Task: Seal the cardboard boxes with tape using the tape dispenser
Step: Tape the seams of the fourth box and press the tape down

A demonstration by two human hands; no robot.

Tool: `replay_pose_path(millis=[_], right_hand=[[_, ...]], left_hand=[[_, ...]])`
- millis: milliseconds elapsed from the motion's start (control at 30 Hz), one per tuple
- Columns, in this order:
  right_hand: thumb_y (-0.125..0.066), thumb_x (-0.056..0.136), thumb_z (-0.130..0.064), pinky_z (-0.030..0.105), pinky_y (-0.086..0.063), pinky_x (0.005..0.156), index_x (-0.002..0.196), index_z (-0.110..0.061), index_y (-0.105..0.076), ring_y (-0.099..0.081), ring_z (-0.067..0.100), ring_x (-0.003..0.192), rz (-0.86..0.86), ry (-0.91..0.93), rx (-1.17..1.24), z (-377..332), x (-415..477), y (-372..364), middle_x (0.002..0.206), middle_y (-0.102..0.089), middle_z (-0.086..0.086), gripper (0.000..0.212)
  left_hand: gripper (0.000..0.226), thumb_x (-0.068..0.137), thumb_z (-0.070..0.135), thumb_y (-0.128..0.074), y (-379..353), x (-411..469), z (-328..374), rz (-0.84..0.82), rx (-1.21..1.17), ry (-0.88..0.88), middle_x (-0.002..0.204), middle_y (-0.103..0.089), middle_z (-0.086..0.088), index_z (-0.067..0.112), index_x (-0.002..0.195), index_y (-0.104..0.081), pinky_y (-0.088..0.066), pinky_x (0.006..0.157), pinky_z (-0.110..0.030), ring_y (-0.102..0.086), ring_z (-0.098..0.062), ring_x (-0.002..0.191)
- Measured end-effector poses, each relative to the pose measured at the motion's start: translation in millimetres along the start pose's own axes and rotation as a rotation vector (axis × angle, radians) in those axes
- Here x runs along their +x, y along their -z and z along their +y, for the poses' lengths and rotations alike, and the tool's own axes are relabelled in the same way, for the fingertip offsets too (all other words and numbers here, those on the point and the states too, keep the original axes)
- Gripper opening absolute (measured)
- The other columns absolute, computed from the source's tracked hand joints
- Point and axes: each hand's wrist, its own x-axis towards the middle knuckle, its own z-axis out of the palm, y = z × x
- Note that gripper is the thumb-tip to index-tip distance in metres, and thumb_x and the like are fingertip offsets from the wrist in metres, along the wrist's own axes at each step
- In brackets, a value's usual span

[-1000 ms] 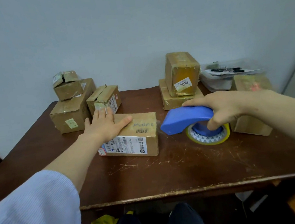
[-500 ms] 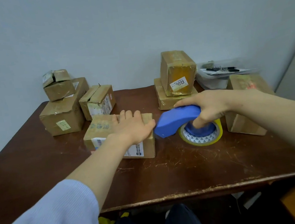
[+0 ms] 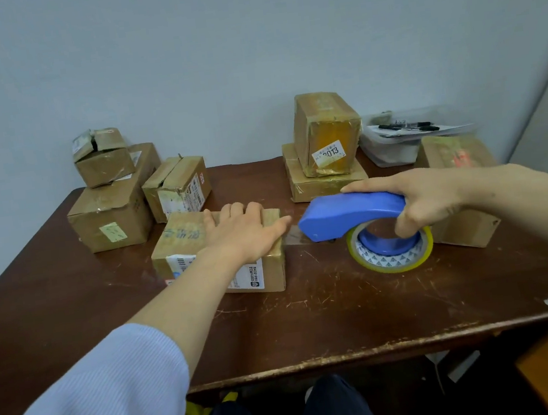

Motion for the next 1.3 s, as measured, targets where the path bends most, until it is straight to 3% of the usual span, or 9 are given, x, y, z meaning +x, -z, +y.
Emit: replay_pose_path(millis=[267, 367, 500, 800, 867, 967, 1033, 1167, 1300], right_hand=[[-0.059, 0.055, -0.034, 0.024, -0.048, 0.064, 0.138, -0.063, -0.009, -0.06, 0.014, 0.078, -0.023, -0.005, -0.086, 0, 2, 0, 0.119, -0.053, -0.006, 0.1], [-0.066, 0.066, -0.032, 0.021, -0.041, 0.064, 0.138, -0.062, -0.008, -0.053, 0.007, 0.076, -0.081, 0.006, -0.222, -16, 8, 8, 0.1, -0.046, -0.019, 0.096], [-0.065, 0.076, -0.019, 0.026, -0.042, 0.071, 0.144, -0.051, -0.017, -0.046, 0.002, 0.077, -0.088, 0.037, -0.433, -43, 22, 22, 0.099, -0.045, -0.014, 0.089], [-0.055, 0.077, -0.005, 0.029, -0.048, 0.071, 0.143, -0.038, -0.035, -0.057, 0.021, 0.099, -0.137, -0.007, -0.572, -83, 34, 35, 0.128, -0.05, -0.002, 0.076], [-0.055, 0.077, -0.004, 0.03, -0.048, 0.071, 0.143, -0.037, -0.037, -0.058, 0.021, 0.094, -0.134, -0.02, -0.573, -88, 32, 35, 0.122, -0.052, -0.003, 0.076], [-0.054, 0.078, -0.004, 0.022, -0.041, 0.053, 0.144, -0.034, -0.037, -0.052, 0.014, 0.068, -0.106, -0.03, -0.615, -96, 29, 35, 0.09, -0.052, -0.009, 0.075], [-0.053, 0.076, -0.008, 0.022, -0.045, 0.055, 0.144, -0.036, -0.036, -0.052, 0.014, 0.067, -0.059, -0.029, -0.687, -105, 29, 28, 0.082, -0.05, -0.009, 0.075], [-0.053, 0.069, -0.012, 0.026, -0.048, 0.062, 0.138, -0.035, -0.043, -0.057, 0.018, 0.077, -0.122, -0.016, -0.711, -106, 41, 4, 0.091, -0.059, -0.005, 0.073], [-0.062, 0.069, -0.017, 0.028, -0.049, 0.068, 0.137, -0.029, -0.046, -0.06, 0.024, 0.093, -0.012, -0.116, -0.56, -80, 30, 28, 0.111, -0.061, 0.002, 0.071]], left_hand=[[0.063, 0.09, 0.067, -0.023, -3, 4, 0, -0.012, -0.007, -0.032, 0.142, -0.037, -0.007, 0.025, 0.135, -0.038, -0.002, 0.114, -0.056, -0.025, -0.024, 0.137], [0.059, 0.091, 0.061, -0.027, -3, 7, 0, -0.02, -0.006, -0.074, 0.141, -0.038, -0.007, 0.023, 0.134, -0.038, -0.002, 0.114, -0.057, -0.025, -0.024, 0.137], [0.056, 0.091, 0.058, -0.029, -1, 10, 1, -0.026, -0.005, -0.121, 0.139, -0.039, -0.006, 0.021, 0.132, -0.039, -0.002, 0.114, -0.057, -0.027, -0.023, 0.136], [0.058, 0.093, 0.056, -0.025, -4, 12, 1, 0.003, 0.007, -0.125, 0.142, -0.038, -0.007, 0.02, 0.136, -0.038, -0.004, 0.114, -0.058, -0.027, -0.023, 0.137], [0.058, 0.094, 0.057, -0.025, -4, 11, 1, 0.004, 0.002, -0.122, 0.143, -0.038, -0.007, 0.02, 0.137, -0.037, -0.004, 0.114, -0.057, -0.026, -0.024, 0.137], [0.058, 0.094, 0.056, -0.026, -4, 10, 1, 0.005, 0.001, -0.121, 0.143, -0.037, -0.007, 0.02, 0.137, -0.037, -0.004, 0.114, -0.057, -0.026, -0.024, 0.137], [0.057, 0.094, 0.057, -0.027, -3, 9, 1, 0.007, 0.004, -0.118, 0.142, -0.038, -0.007, 0.02, 0.136, -0.037, -0.004, 0.114, -0.057, -0.026, -0.024, 0.137], [0.056, 0.092, 0.058, -0.028, -6, 9, 1, 0.037, 0.003, -0.113, 0.139, -0.041, -0.006, 0.021, 0.131, -0.041, -0.008, 0.113, -0.056, -0.029, -0.024, 0.134], [0.069, 0.086, 0.067, -0.033, -4, 11, 0, 0.015, -0.008, -0.112, 0.144, -0.037, -0.006, 0.021, 0.138, -0.037, -0.005, 0.114, -0.056, -0.026, -0.024, 0.137]])
